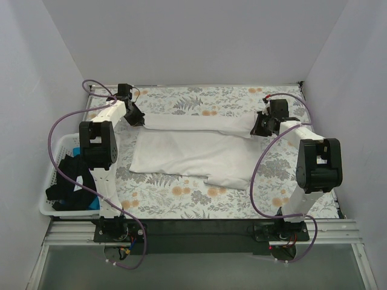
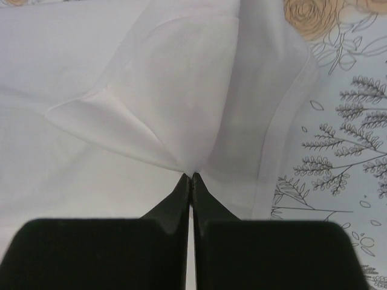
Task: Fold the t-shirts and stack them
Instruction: Fold the tshirt
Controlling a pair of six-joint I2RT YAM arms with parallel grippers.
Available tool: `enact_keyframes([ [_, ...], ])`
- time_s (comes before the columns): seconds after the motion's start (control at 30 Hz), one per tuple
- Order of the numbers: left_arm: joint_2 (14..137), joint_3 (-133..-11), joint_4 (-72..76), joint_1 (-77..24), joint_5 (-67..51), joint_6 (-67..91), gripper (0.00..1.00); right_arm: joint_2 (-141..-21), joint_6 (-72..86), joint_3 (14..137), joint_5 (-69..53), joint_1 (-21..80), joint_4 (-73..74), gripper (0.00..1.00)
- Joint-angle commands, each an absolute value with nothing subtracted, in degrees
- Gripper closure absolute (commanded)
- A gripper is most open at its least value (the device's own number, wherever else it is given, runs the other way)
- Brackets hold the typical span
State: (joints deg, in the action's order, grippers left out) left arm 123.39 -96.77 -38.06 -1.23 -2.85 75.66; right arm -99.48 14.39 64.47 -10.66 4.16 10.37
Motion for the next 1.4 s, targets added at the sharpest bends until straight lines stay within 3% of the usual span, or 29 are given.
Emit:
enact_keyframes([
  [0.0,118.74,-96.24,-38.23,-0.79,-3.43,75.50,1.00,-98.79,16.96,63.81,-11.25,3.87,11.51,0.99],
  [0.53,119.97,-100.98,-41.04,-0.79,-1.14,74.44,1.00,-96.68,18.81,63.20,-13.71,3.87,13.62,0.99],
  [1.07,123.84,-96.43,-38.59,-0.97,2.29,74.35,1.00,-97.74,19.51,58.80,-18.45,3.95,12.39,0.99],
  [1.1,123.40,-95.72,-37.63,-0.97,2.02,74.36,1.00,-97.56,19.60,58.28,-18.81,3.87,11.70,0.97],
  [1.17,122.35,-94.75,-37.27,-0.97,1.76,74.53,0.94,-97.12,19.60,58.10,-18.98,3.95,11.16,0.79],
  [1.23,120.86,-94.66,-37.27,-0.97,2.28,74.53,0.84,-96.24,19.60,58.62,-18.72,3.69,10.72,0.63],
  [1.37,116.21,-92.99,-35.34,-0.97,4.39,74.71,0.60,-94.57,19.60,60.90,-18.19,1.06,10.28,0.48],
])
